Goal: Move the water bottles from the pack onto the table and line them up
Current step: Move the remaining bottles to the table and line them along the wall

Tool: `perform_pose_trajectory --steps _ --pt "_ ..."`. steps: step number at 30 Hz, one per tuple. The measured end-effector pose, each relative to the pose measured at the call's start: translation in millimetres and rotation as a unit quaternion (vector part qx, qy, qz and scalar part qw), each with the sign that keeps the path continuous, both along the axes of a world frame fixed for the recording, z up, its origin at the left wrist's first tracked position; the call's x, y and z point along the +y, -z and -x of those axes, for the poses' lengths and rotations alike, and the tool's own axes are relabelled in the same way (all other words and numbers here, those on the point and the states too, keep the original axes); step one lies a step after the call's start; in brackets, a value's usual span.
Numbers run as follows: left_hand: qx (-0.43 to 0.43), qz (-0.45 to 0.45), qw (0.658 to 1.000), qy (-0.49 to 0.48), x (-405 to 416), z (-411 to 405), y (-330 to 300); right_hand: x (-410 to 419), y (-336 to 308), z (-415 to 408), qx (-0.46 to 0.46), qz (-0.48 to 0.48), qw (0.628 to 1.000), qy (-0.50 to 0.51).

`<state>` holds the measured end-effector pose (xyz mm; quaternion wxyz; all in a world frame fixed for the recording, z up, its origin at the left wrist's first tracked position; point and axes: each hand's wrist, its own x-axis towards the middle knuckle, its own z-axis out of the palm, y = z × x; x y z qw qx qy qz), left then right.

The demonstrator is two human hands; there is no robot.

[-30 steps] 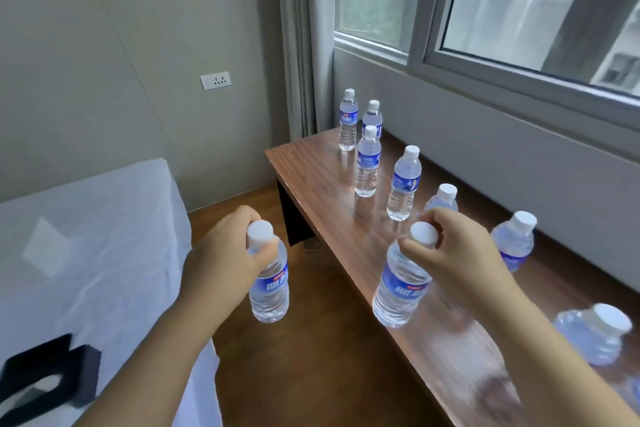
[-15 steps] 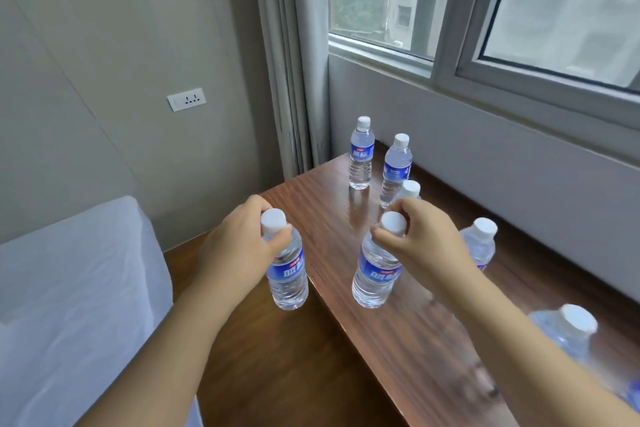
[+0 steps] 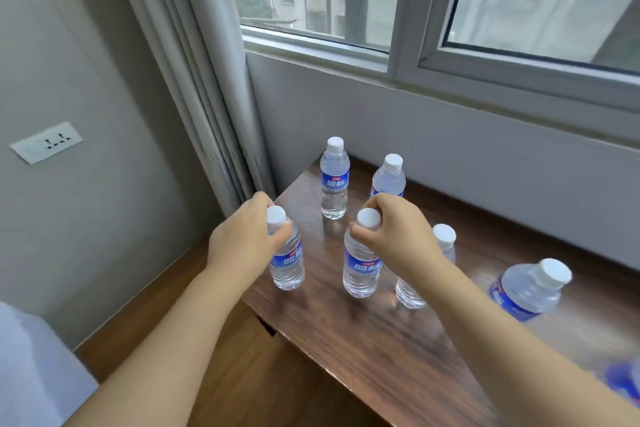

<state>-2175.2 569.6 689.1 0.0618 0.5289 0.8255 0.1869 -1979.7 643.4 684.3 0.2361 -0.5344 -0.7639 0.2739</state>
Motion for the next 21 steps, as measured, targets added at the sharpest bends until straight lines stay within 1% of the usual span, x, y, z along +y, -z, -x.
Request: perform_pose_trajectory --steps 6,14,18,21 --pt "-0.006 0.016 0.999 0.048 48 30 17 22 17 27 -0.007 0.025 0.999 0.046" --pt "-0.028 0.022 0.998 0.058 73 38 24 31 33 34 -0.01 0.051 0.995 0.083" --pt "-0.102 0.034 0.993 0.043 74 47 26 32 35 35 -0.026 0.042 0.994 0.096" --pt "-0.157 0.026 0.986 0.043 69 53 29 27 36 35 -0.045 0.027 0.994 0.097"
